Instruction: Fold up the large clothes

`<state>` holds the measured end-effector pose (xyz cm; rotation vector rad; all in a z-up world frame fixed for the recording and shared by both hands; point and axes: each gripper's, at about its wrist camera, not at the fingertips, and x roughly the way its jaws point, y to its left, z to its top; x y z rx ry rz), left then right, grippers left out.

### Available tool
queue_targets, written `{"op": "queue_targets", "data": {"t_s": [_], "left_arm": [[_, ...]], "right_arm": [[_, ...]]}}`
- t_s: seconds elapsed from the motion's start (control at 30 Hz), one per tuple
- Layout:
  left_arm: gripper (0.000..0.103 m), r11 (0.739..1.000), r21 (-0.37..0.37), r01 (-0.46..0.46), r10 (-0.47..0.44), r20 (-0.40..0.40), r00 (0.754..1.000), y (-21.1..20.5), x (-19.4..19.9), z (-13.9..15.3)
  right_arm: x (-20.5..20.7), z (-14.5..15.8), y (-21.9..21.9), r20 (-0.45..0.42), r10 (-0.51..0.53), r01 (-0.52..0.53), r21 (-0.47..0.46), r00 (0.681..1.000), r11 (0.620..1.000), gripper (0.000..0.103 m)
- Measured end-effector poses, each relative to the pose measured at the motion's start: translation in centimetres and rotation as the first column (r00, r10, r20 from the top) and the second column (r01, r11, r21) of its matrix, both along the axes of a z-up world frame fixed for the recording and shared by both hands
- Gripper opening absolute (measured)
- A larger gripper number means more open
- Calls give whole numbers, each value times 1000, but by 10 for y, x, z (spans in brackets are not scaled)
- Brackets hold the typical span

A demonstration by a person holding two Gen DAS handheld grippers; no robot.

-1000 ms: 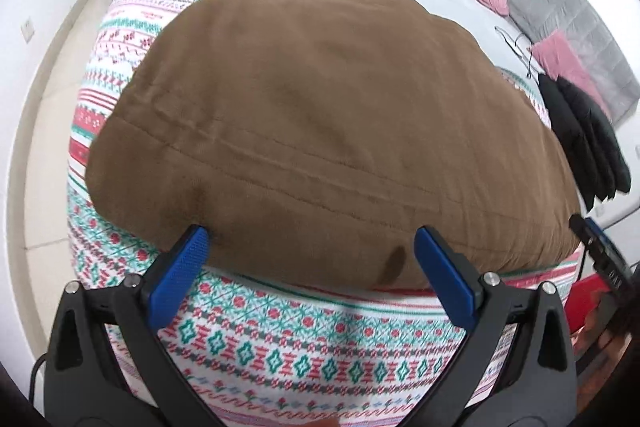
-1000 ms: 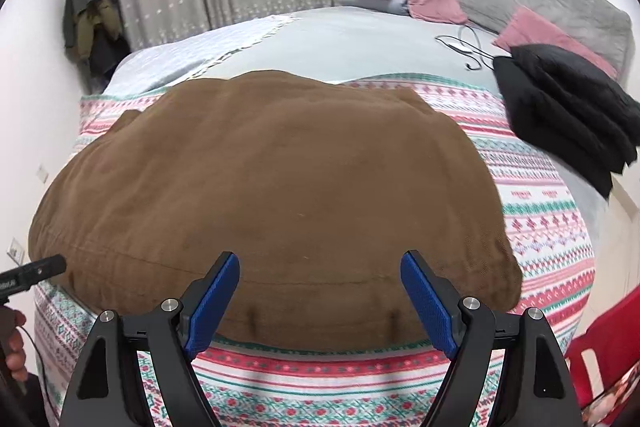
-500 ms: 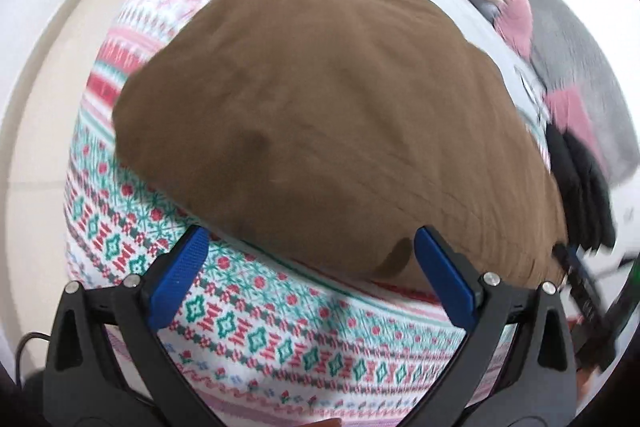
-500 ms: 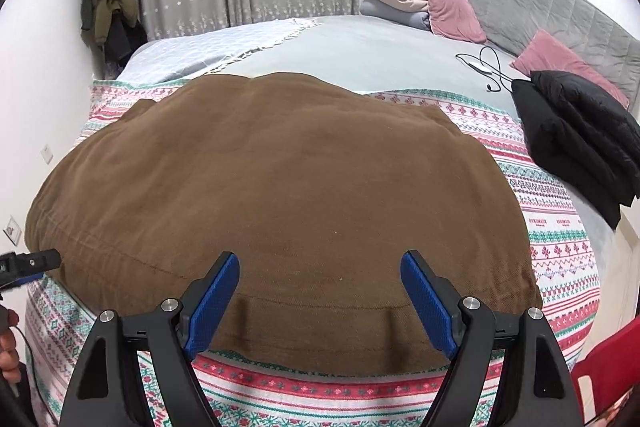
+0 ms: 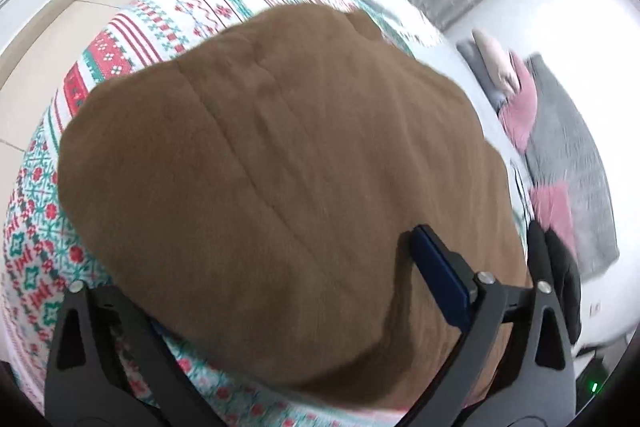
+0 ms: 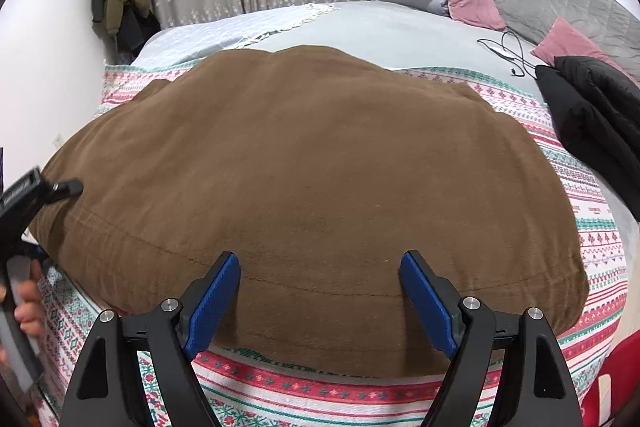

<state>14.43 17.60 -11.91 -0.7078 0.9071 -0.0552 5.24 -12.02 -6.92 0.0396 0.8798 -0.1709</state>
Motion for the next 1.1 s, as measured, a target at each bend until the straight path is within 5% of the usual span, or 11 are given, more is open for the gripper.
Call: {"op": "queue_targets", "data": {"t_s": [0.13, 0.27, 0.4, 0.47, 0.57, 0.7, 0.87, 1.0, 1.1], "left_arm": [[73, 997, -32, -71, 71, 8, 997, 6, 3, -1], [31, 994, -104, -38, 43, 45, 998, 11, 5, 5], [22, 999, 4, 41, -41, 194, 980, -8, -2, 47], [20, 994, 58, 94, -107, 286, 952, -24, -7, 74], [20, 963, 190, 189, -254, 423, 870, -62, -17, 119], [20, 873, 360, 330, -480, 508, 715, -128, -37, 158], [20, 731, 476, 489, -682, 494, 539, -200, -52, 167], [20, 584, 516, 627, -811, 405, 423, -250, -65, 140], [25, 439, 464, 770, -897, 278, 344, -276, -56, 101]], "right_arm": [[1, -4, 2, -2, 2, -2, -3, 1000, 1000, 84], [2, -7, -1, -1, -2, 2, 13, 1000, 1000, 87], [3, -9, -2, -9, -6, 7, 18, 1000, 1000, 88], [3, -10, -3, -16, -10, 10, 18, 1000, 1000, 88], [2, -9, -6, -20, -13, 13, 32, 1000, 999, 88], [-3, 0, -23, 4, -35, 34, 140, 999, 990, 88], [-19, 17, -69, 61, -160, 144, 220, 985, 965, 88], [-38, 22, -115, 73, -317, 287, 271, 946, 919, 88], [-53, 24, -142, 86, -388, 347, 304, 918, 887, 88]]}}
